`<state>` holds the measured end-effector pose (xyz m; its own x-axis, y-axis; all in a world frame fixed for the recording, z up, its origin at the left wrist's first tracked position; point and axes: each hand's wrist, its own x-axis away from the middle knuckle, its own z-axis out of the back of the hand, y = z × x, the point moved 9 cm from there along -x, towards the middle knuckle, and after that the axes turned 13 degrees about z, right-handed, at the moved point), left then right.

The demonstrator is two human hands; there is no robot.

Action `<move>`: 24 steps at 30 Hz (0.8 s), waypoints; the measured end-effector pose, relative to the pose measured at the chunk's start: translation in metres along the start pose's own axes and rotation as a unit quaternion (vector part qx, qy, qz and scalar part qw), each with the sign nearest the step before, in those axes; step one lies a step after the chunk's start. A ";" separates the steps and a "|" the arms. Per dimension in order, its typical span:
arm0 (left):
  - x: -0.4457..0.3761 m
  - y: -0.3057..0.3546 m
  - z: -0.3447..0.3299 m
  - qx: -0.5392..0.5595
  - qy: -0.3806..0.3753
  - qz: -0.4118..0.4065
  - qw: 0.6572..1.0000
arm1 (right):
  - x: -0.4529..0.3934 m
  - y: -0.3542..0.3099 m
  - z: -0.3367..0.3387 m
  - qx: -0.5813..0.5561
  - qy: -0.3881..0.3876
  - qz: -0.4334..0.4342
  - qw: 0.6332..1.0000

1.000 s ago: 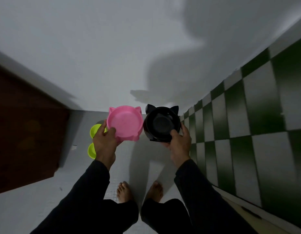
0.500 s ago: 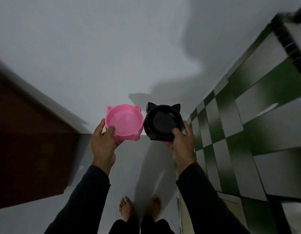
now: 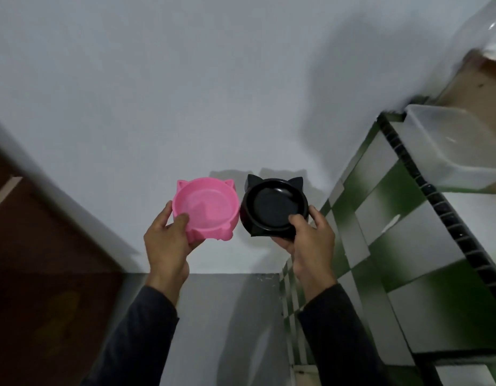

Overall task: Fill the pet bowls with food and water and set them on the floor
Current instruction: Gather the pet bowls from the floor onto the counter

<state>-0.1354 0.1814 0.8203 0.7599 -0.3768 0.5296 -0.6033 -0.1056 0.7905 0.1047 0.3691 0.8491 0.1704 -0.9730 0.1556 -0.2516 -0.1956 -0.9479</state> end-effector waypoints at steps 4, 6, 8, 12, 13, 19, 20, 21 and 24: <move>0.006 0.010 -0.016 0.004 -0.010 -0.006 1.000 | -0.003 -0.017 0.003 -0.004 0.011 0.008 1.000; 0.010 0.013 -0.022 0.004 -0.015 -0.005 1.000 | -0.002 -0.022 0.005 -0.008 0.014 0.009 1.000; 0.014 0.016 -0.026 0.006 -0.018 -0.004 1.000 | -0.001 -0.026 0.006 -0.012 0.015 0.009 1.000; 0.022 0.022 -0.030 0.006 -0.028 -0.001 1.000 | 0.004 -0.033 0.009 -0.022 0.021 0.012 0.999; 0.024 0.023 -0.031 0.005 -0.034 0.000 0.999 | 0.006 -0.035 0.009 -0.024 0.025 0.013 0.999; 0.034 0.039 -0.036 -0.003 -0.081 0.021 0.996 | 0.030 -0.051 0.011 -0.049 0.063 0.035 0.996; 0.036 0.042 -0.038 -0.006 -0.091 0.024 0.995 | 0.035 -0.056 0.012 -0.050 0.071 0.041 0.995; 0.038 0.044 -0.040 -0.007 -0.097 0.026 0.995 | 0.039 -0.059 0.012 -0.050 0.074 0.044 0.995; 0.048 0.052 -0.048 -0.012 -0.135 0.036 0.990 | 0.058 -0.076 0.017 -0.062 0.097 0.068 0.991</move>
<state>-0.1187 0.2015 0.9019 0.6209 -0.6150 0.4860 -0.6450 -0.0485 0.7626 0.1495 0.3298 0.9253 -0.0557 -0.9943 0.0908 -0.3764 -0.0633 -0.9243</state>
